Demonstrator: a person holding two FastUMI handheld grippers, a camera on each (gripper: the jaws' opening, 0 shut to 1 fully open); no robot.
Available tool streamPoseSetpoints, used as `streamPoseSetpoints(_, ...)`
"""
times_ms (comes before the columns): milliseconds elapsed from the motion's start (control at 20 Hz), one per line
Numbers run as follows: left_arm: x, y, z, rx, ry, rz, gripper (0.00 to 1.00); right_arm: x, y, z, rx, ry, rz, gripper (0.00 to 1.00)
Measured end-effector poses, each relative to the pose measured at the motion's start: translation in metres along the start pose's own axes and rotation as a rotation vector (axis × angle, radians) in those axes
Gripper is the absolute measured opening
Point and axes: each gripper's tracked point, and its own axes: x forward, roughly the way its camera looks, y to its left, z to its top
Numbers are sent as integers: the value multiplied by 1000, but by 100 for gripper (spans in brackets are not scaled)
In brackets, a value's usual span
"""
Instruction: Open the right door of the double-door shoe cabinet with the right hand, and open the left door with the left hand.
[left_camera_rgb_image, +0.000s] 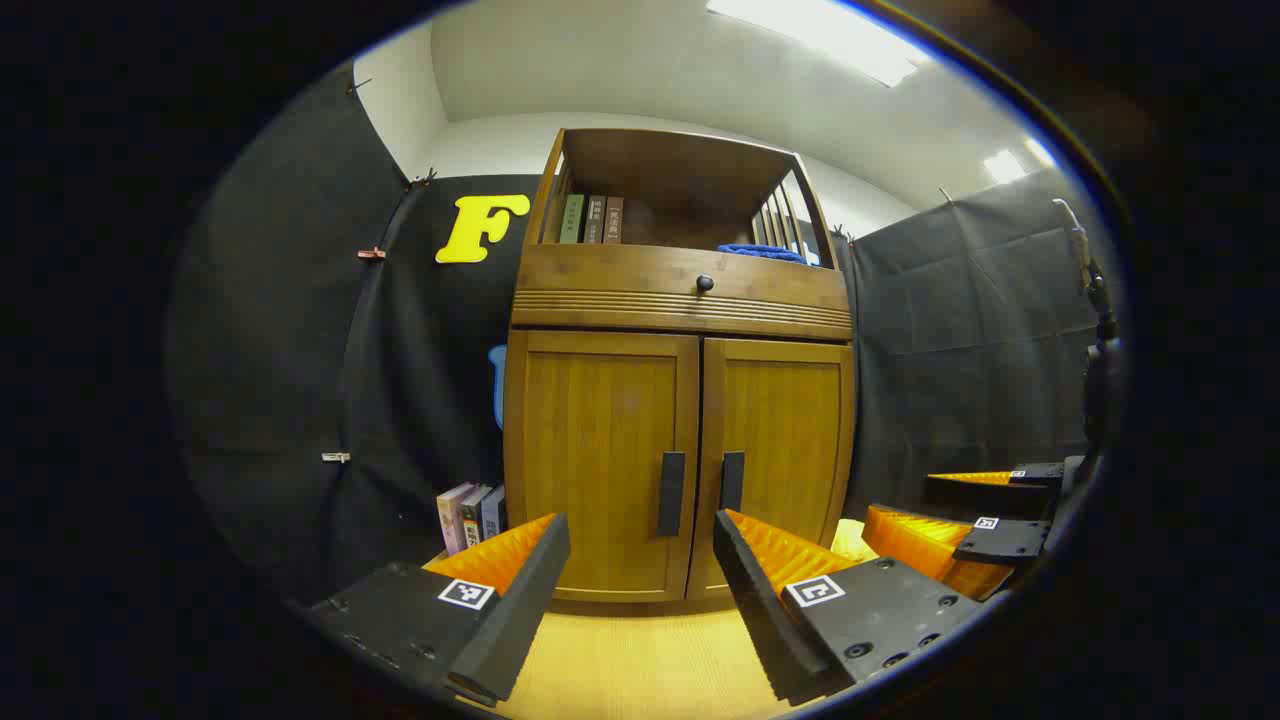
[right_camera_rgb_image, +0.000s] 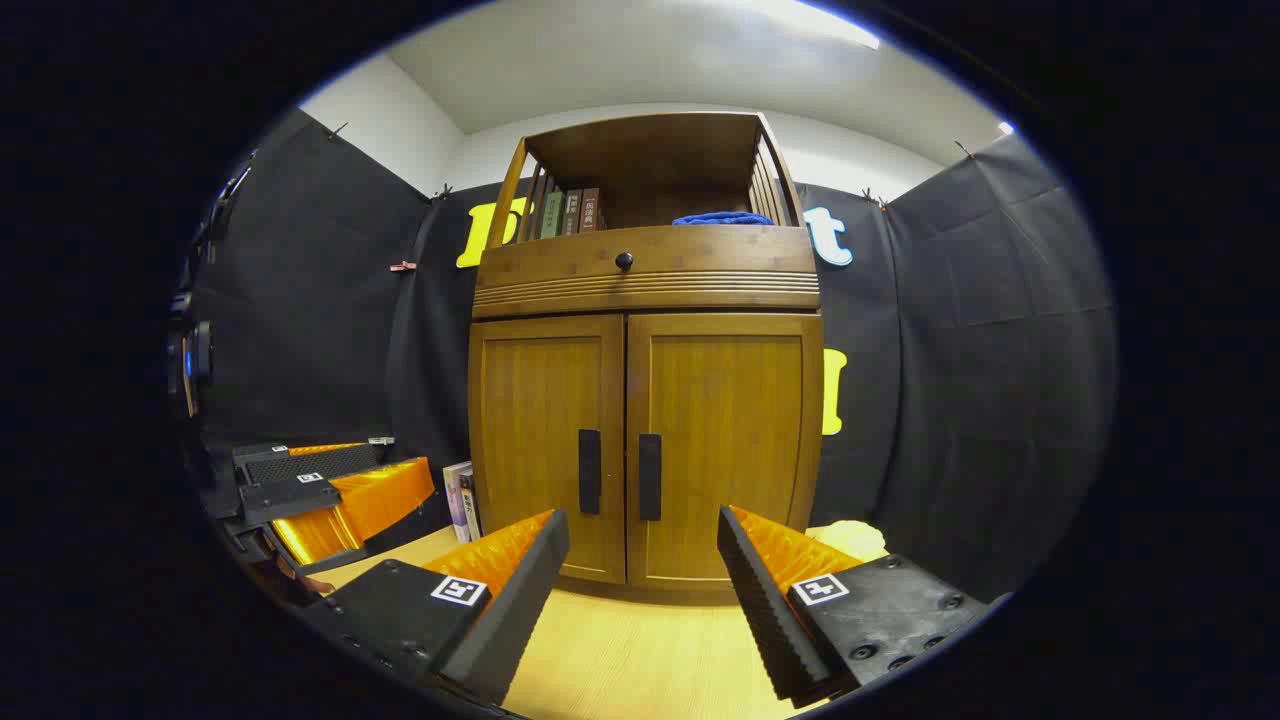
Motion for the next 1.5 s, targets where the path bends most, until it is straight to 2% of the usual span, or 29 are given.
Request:
streamPoseSetpoints(750, -27, 1, 3, 14, -15, 1, 90, -18, 8, -8, -10, -4, 15, 94)
streamPoseSetpoints(1500, -23, 9, -1, 28, 14, 29, 90, -12, 4, -17, -12, 19, 4, 94)
